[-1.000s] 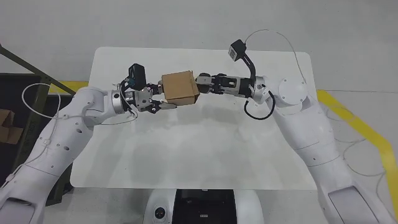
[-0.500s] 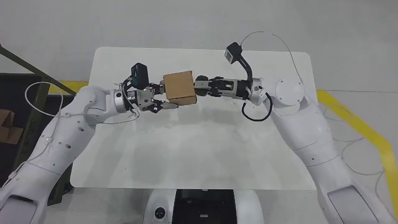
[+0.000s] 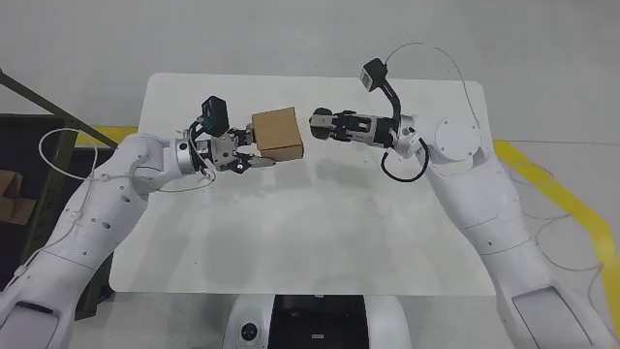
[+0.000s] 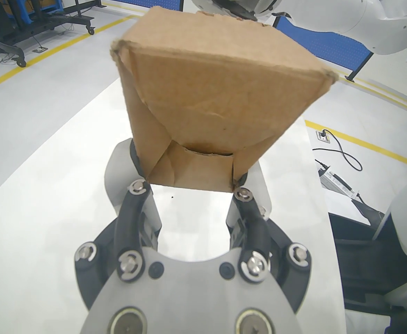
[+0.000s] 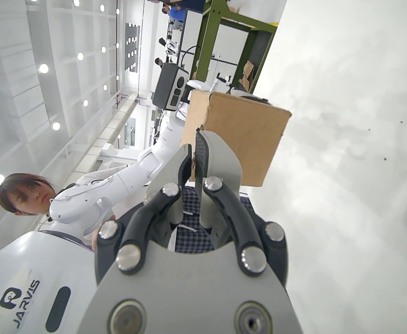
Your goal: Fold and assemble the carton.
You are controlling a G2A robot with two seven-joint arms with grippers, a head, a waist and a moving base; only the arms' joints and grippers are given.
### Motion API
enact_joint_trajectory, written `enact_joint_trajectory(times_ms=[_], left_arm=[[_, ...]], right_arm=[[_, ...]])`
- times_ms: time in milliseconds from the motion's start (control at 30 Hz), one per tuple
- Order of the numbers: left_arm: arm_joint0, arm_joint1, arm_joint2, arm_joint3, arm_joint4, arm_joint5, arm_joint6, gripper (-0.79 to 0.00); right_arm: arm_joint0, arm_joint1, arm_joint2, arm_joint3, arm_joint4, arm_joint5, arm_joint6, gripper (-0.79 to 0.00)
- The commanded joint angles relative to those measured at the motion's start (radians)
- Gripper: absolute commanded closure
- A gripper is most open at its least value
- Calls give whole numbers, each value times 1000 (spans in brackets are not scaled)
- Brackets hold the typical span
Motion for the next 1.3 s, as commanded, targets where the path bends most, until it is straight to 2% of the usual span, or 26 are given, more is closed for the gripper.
enact_joint_trajectory(times_ms=[0,300,400,567,700,900,967,1000,1033,1067,1267], left_arm=[[-5,-5,11,25,6,0,-2,-283],[-69,-56,110,141,75,30,21,-286],[-103,-80,155,181,138,55,35,-289],[-154,-121,228,261,243,90,88,-292],[-192,-150,274,322,318,115,128,-299],[-230,-180,317,395,417,151,165,-320],[-237,-187,324,413,432,152,180,-382],[-240,-190,327,420,439,152,188,-483],[-243,-192,328,424,446,152,197,-714],[-244,-194,327,428,450,154,207,-785],[-238,-195,315,441,473,157,251,-785]], right_arm=[[-11,4,13,-14,-29,-33,-25,-62],[-77,14,43,-67,-60,-146,-79,-74],[-102,18,55,-84,-66,-169,-88,-111],[-147,28,80,-112,-85,-181,-94,-179],[-178,35,98,-135,-97,-176,-99,-200],[-211,43,112,-163,-110,-172,-104,-234],[-219,45,114,-170,-112,-173,-105,-243],[-222,46,115,-173,-113,-173,-106,-246],[-225,46,115,-176,-113,-173,-106,-252],[-228,47,116,-179,-112,-174,-106,-265],[-237,51,118,-189,-114,-181,-105,-286]])
